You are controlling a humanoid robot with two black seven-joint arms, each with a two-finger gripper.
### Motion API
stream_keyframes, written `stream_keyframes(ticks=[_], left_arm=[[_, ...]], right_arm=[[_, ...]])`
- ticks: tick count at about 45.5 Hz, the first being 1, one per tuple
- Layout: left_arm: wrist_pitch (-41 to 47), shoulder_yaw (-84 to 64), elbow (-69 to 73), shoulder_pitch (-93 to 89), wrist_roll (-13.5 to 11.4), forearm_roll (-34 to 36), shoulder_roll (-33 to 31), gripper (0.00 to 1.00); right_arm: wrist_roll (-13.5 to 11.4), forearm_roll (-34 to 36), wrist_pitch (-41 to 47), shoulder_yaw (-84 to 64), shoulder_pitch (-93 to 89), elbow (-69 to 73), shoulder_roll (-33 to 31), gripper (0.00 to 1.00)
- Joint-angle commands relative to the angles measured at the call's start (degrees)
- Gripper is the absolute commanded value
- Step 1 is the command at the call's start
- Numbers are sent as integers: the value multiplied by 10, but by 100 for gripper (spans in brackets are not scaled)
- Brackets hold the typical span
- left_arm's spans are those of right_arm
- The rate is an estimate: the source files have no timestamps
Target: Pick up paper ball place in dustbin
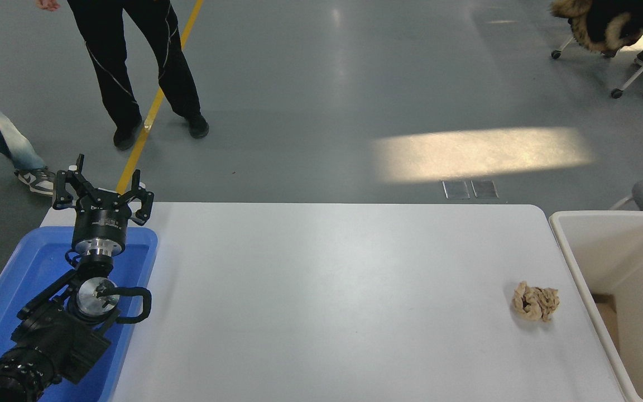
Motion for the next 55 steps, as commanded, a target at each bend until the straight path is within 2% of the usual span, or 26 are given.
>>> stream_keyframes(ticks=[1, 15, 36, 43, 51, 55], left_arm=[[1, 0, 1, -1, 3, -1, 0, 99], [1, 0, 0, -2, 1, 0, 0, 99], [1, -1, 1, -1, 0, 0, 0, 99], [1, 0, 0, -1, 0, 1, 0, 99], [1, 0, 0, -1, 1, 2, 0, 99], [0, 1, 0, -1, 1, 2, 0, 99]], right_arm=[[4, -2, -2, 3, -44, -49, 42, 95], [5, -2, -2, 4, -37, -54, 40, 96], [25, -4, 6, 14, 6, -34, 24, 98], [31, -28, 8, 12, 67, 78, -37, 98], [31, -102, 3, 7, 220, 333, -174, 98], [31, -168, 8, -5, 318, 474, -249, 99]])
